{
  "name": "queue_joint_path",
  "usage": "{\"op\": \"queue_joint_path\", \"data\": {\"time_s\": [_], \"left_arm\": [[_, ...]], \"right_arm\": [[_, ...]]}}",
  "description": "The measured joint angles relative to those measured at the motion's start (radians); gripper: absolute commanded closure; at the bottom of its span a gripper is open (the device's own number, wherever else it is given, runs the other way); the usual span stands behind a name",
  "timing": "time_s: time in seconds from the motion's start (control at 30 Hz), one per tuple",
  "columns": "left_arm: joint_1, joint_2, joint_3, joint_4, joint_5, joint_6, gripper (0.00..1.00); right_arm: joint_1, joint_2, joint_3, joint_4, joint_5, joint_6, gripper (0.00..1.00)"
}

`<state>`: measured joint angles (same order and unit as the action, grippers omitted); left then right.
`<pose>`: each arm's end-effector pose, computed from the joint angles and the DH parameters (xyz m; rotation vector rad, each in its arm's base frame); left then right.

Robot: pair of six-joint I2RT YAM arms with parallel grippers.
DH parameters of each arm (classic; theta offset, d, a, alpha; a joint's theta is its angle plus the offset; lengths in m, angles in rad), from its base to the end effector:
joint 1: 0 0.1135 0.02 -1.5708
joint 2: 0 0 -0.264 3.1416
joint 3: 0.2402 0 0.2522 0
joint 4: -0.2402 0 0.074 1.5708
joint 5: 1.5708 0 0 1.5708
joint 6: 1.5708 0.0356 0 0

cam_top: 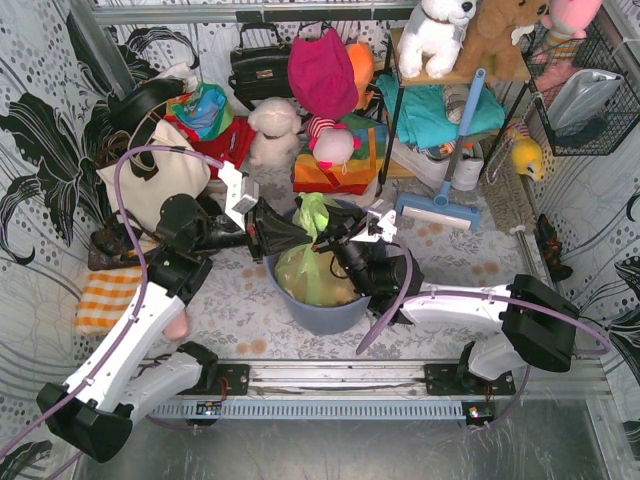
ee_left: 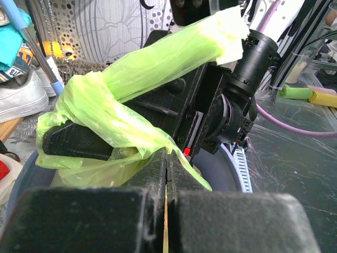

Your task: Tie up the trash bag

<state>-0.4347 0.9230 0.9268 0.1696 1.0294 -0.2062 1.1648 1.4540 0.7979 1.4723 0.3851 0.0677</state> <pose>0.1653 -0.1104 0.4009 1.0451 1.2238 -1.2171 0.1281 0.2641 0.3518 -0.0793 0.8655 1.0133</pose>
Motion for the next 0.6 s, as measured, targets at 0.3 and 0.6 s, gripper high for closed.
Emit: {"op": "queue_joint_path", "data": {"time_s": [0.3, 0.6], "left_arm": [[-0.010, 0.021, -0.002, 0.004, 0.002, 0.030, 0.99], [-0.018, 0.040, 0.040, -0.066, -0.007, 0.070, 0.66]], "right_arm": [[-0.032, -0.004, -0.020, 0.004, -0.053, 0.106, 1.00], [-0.049, -0.004, -0.025, 0.016, -0.094, 0.161, 1.00]]}}
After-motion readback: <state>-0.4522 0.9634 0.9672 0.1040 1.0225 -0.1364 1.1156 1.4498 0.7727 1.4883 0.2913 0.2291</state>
